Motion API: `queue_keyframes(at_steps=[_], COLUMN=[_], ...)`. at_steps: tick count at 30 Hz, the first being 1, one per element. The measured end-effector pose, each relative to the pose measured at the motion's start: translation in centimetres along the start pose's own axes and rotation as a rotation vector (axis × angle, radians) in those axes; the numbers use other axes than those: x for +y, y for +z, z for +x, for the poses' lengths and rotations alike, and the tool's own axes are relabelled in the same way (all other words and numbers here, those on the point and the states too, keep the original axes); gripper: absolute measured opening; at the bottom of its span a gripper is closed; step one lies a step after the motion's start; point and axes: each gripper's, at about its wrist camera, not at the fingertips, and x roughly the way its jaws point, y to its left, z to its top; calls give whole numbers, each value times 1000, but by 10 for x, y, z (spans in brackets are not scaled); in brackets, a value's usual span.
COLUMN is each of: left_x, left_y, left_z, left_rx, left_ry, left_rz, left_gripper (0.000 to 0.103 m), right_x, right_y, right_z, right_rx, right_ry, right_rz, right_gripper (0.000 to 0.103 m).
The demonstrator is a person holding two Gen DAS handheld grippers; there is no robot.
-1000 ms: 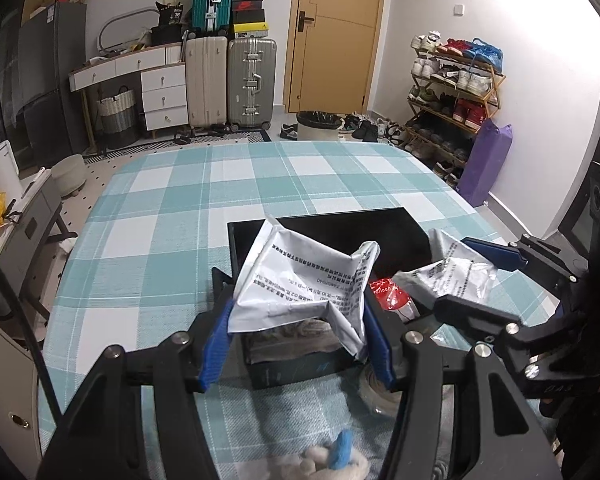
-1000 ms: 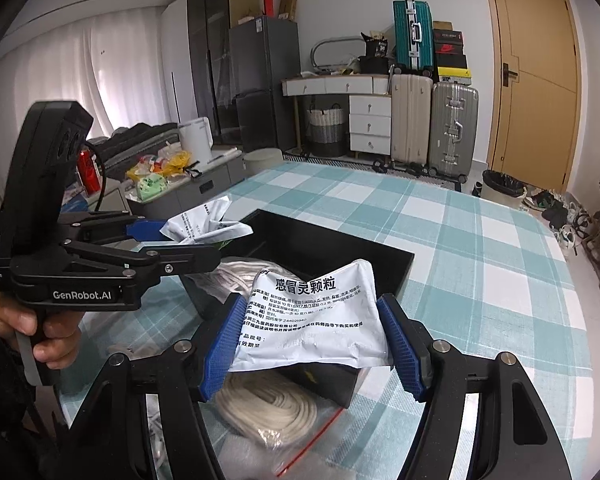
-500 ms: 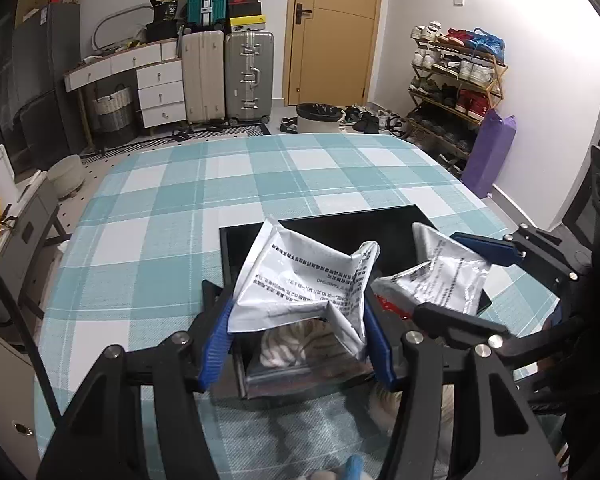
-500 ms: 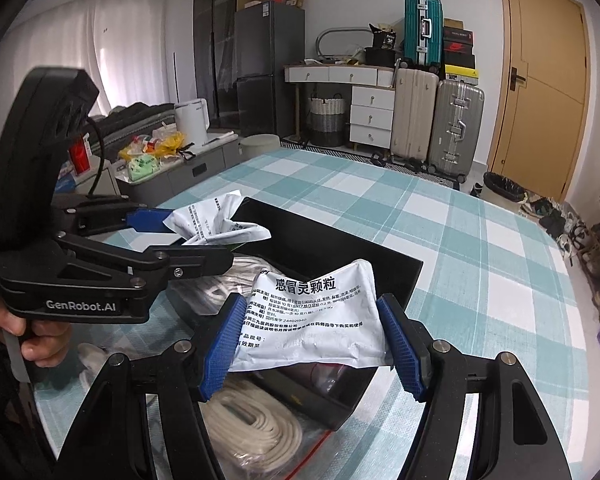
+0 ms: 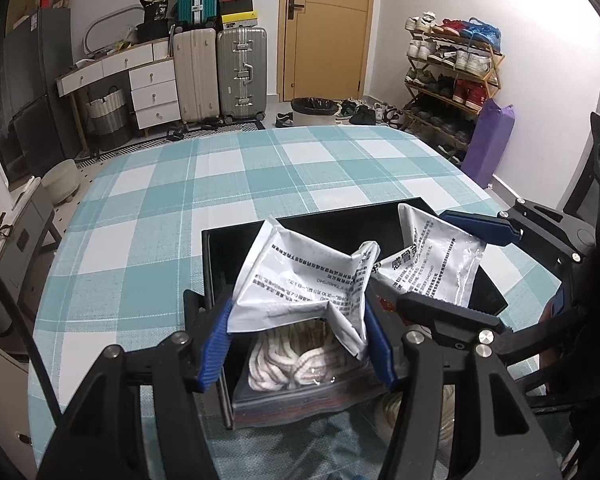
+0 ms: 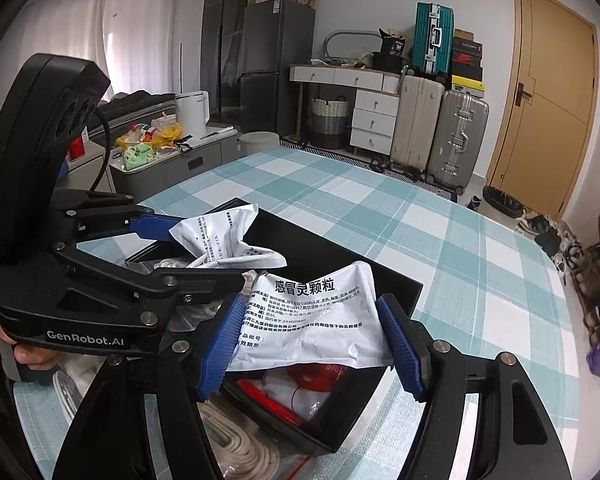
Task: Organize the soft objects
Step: 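Lower both held sachets into the black box and open both grippers, then withdraw both grippers from the box toward the remaining items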
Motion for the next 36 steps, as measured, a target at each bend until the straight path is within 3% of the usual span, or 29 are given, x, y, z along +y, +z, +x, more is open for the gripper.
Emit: queue_keyframes(at_steps=[2,3,6,8,11,13,21,29,36], left_x=[0,1,-1,-3,-4,-4,11,18,18], left_y=[0,-1,-4,-5,-7,-10,-30,-51,-68], left_z=[-1,-1,-7,-12,-23,-34,-59,-70,-71], left_rx=[-2,-5,-21,-27,-51,-83,-95,-89,-75], left_ry=[-12,-42,-69,-76,-65,-17,27,45,50], left_rz=[3,3,7,10,5,10,-41,-64,-64], left_gripper=[62,71,80,85,103,103,103,103,103], right_x=[0,0,0,-3,-6,-8,-14,-8,6], right_y=[0,-1,-5,-8,-11,-13,-29,-50,-62], right_z=[2,2,0,-6,-16,-22,-62,-79,-80], right_rx=[5,7,-2,-19,-25,-27,-50,-2,39], right_ry=[-4,-13,-59,-63,-64,-66,-61,-31,-28], right_rz=[-14,-17,-21,-6,11,22,124,182,148], right_gripper=[71,76,96,101,102,102,102,102,102])
